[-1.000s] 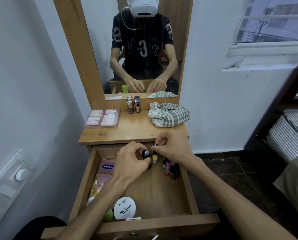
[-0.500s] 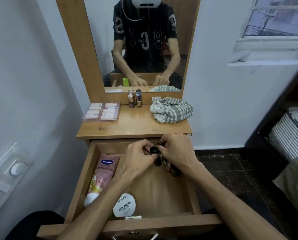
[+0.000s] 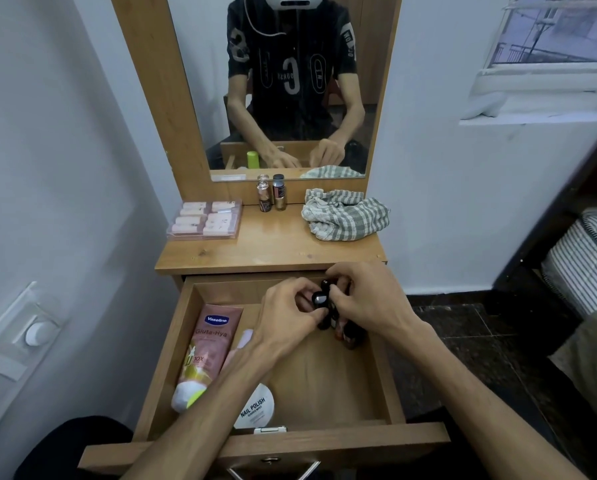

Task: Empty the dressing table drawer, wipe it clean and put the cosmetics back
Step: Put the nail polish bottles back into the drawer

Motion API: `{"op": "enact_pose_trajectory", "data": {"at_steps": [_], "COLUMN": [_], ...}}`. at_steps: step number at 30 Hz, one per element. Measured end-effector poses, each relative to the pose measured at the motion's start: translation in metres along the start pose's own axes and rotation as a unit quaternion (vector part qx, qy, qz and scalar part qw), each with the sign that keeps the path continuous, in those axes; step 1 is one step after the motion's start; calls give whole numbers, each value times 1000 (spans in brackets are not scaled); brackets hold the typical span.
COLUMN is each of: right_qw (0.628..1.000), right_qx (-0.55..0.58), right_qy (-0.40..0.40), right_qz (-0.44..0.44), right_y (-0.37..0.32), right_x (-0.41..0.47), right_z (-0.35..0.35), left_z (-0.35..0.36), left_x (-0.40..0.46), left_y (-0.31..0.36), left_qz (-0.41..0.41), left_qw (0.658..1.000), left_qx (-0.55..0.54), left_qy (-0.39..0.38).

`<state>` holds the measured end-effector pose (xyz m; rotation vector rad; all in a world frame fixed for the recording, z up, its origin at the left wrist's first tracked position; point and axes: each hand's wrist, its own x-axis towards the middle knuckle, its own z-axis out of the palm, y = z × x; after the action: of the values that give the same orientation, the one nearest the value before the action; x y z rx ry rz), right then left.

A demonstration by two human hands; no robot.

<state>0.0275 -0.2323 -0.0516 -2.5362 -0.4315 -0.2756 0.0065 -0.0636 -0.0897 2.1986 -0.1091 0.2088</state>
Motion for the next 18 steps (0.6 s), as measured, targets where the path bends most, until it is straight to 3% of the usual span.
{"op": "enact_pose_trajectory", "data": {"at_steps": [8, 18], "right_qw": [989, 988], "right_qx": [70, 73], "right_qy": [130, 137], "right_qz": [-3, -22], "right_y": [-2, -43], "right_x": [3, 88], "right_z": [-24, -23], "left_z": [7, -6], "left_x": [2, -2], "left_y": [-4, 1], "left_qz": [22, 62], "left_qw": [1000, 997], "left_qx": [10, 50], "left_qy": [8, 15]}}
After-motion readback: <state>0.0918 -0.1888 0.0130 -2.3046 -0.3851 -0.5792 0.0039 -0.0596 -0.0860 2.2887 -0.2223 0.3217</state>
